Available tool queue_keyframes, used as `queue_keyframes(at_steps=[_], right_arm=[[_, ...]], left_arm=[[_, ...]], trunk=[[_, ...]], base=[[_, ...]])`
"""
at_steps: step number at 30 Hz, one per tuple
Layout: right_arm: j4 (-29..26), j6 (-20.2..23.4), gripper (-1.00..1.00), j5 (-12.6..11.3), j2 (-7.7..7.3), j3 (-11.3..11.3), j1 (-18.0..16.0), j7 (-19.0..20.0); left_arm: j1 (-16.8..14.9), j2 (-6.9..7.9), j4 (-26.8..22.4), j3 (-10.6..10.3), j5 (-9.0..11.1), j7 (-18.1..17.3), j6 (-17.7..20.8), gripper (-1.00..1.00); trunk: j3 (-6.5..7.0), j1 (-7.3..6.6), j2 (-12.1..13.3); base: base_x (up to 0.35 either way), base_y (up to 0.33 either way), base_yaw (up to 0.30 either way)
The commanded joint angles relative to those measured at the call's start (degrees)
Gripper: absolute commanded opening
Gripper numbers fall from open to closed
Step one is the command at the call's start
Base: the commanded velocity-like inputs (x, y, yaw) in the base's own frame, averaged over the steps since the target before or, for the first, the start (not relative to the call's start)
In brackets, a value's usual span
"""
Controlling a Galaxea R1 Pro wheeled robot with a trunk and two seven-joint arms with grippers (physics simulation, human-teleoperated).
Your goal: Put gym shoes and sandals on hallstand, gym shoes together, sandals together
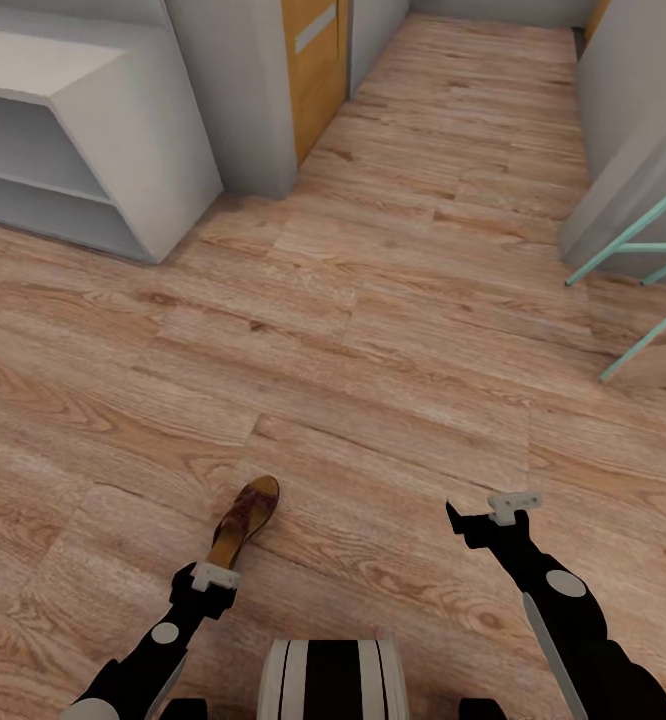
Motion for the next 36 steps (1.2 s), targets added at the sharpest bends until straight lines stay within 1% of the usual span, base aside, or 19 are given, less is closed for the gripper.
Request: queue_keyframes(at_steps=[1,14,17,36], right_arm=[[-0.07,0.31,1.0,-0.05,-0.03,0.0,-0.02,0.15],[-0.08,0.31,1.0,-0.04,-0.02,0.0,-0.04,0.15],[-0.08,0.31,1.0,-0.04,-0.01,0.0,-0.02,0.15],[-0.08,0.31,1.0,-0.06,0.0,0.0,-0.01,0.15]], left_arm=[[-0.02,0.06,0.03,-0.22,-0.39,0.2,-0.15,1.0],[-0.07,0.26,-0.04,-0.2,-0.39,0.35,-0.06,1.0],[-0.21,0.25,-0.04,-0.15,-0.39,0.36,-0.06,1.0],[-0.13,0.08,-0.02,-0.22,-0.39,0.42,0.03,1.0]], trunk=[[-0.09,-0.01,-0.01],[-0.27,-0.01,-0.01],[-0.93,0.07,-0.05],[-0.93,0.07,-0.05]], base=[[0.0,0.0,0.0],[0.0,0.0,0.0],[0.0,0.0,0.0],[0.017,0.0,0.0]])
